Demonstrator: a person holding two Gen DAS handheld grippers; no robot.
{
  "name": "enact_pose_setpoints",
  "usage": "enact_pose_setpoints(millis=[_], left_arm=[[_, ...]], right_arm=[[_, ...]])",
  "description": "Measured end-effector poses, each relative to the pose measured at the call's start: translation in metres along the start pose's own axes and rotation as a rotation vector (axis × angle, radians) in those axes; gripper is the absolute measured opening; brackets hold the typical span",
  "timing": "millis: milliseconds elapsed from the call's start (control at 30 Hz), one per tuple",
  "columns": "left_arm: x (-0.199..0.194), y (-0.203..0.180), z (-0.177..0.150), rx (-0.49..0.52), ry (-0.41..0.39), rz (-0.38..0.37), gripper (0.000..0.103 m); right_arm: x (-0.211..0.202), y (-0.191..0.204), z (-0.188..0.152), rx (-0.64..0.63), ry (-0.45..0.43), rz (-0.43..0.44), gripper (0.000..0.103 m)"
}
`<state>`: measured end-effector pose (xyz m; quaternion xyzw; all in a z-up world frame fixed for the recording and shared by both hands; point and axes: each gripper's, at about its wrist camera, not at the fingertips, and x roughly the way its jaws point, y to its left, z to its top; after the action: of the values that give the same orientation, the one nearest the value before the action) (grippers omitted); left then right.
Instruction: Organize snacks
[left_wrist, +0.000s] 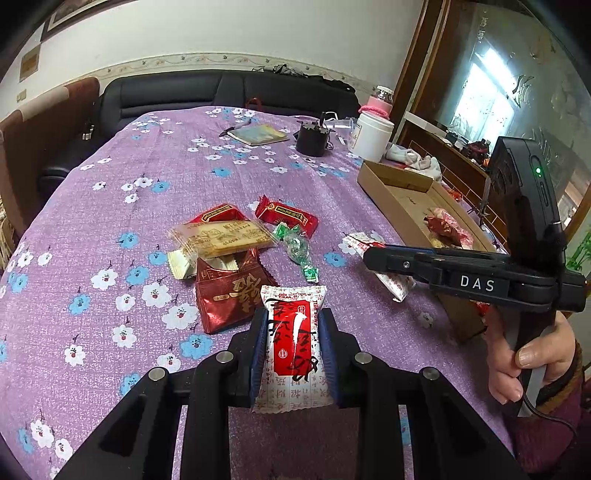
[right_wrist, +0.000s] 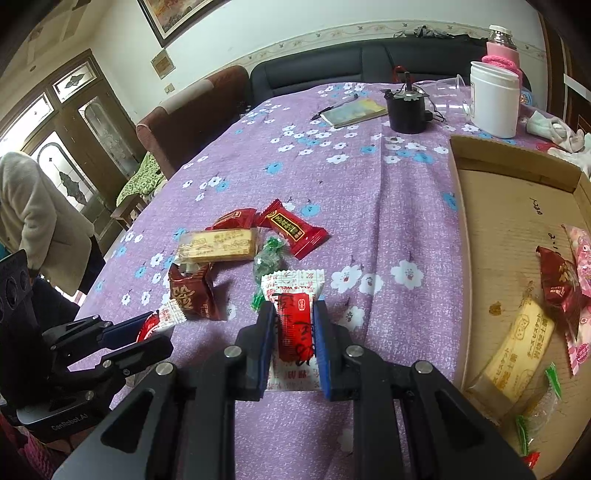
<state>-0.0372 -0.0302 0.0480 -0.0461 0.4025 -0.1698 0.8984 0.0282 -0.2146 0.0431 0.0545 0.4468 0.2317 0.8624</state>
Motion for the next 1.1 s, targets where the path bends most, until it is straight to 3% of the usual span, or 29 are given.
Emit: enact_pose_setpoints(millis=[1100], left_arm=[[-0.017,0.003,0.005,-0.033,-0.029,0.020,0.028]], right_arm=[[-0.003,0.003,0.000,0.002,-0.013,0.030,0.020]])
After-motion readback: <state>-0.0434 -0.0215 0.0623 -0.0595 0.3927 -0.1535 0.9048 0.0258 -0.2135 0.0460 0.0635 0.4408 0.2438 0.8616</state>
